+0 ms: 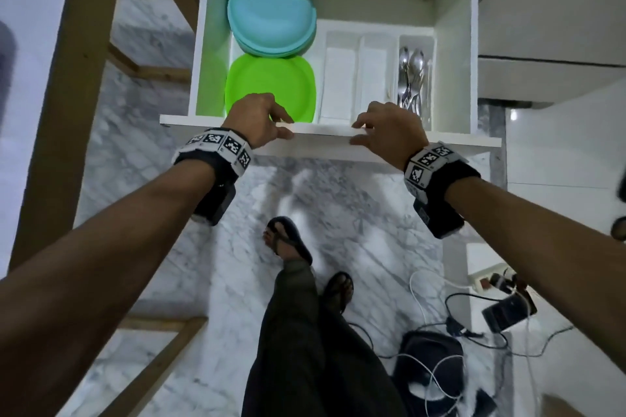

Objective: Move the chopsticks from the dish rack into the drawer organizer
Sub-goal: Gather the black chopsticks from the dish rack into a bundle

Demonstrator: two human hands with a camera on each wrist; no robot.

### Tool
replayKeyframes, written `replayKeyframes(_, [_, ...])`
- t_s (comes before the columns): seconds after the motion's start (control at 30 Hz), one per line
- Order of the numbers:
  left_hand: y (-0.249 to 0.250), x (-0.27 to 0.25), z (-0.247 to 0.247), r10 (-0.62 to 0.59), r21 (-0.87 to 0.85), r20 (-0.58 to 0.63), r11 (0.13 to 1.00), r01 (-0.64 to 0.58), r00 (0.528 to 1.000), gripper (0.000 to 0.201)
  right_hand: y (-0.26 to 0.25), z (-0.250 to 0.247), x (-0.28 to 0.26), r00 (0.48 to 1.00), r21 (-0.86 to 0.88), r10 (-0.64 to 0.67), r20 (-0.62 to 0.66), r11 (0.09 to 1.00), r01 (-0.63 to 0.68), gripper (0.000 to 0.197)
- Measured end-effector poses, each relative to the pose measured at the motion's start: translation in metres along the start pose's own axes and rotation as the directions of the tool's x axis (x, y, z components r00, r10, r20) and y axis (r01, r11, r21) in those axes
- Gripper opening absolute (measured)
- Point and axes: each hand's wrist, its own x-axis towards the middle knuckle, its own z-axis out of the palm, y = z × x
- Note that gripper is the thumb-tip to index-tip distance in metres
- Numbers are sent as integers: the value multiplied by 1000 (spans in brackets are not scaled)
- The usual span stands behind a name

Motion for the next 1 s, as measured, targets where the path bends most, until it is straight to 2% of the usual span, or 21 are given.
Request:
replayKeyframes(0.07, [4,-3,0,-9,-10,-11,1000,9,1000,33,-1,-6,4,999,-2,16,38,1000,-16,36])
replayKeyframes(0.17, [7,-4,-1,-46,-36,0,998,46,999,32,-4,-15,14,982,-57,44,182,998,-34,36])
replayKeyframes(0.23, [7,-6,-1,-70,-90,6,993,71,997,33,-3,-21,17,972,-64,46,231,997,-32,37])
replayKeyframes(0.33, [7,-17,-13,-101,-230,-38,969,90,994,38,-12,-42,18,971,-47,29,239,999,-18,44])
replayKeyframes(0.4, [10,-27,-32,-166,-331,-112,936,120,980,38,-26,-67,21,980,-21,14,197,1000,-10,50])
replayKeyframes(0.47, [13,-37,-61,-257,-458,-205,878,139,945,37,-49,-97,28,991,0,-21,132,1000,22,53])
replayKeyframes(0.57, [18,-65,-115,-374,-634,-316,767,99,872,36,-96,-149,40,993,28,-115,30,993,114,54])
replayKeyframes(0.67, [19,-105,-165,-397,-683,-409,730,13,822,30,-153,-200,50,975,79,-213,-67,973,217,55])
replayKeyframes(0.73, [12,-143,-195,-409,-674,-465,739,-15,785,19,-201,-226,53,942,115,-314,-115,938,327,54])
replayKeyframes(0.83, [1,-203,-222,-445,-695,-493,719,-31,748,16,-267,-248,53,879,188,-440,-186,862,471,55])
replayKeyframes(1.0, [-28,-302,-233,-539,-732,-552,679,-59,636,5,-371,-248,35,790,186,-592,-159,768,613,64])
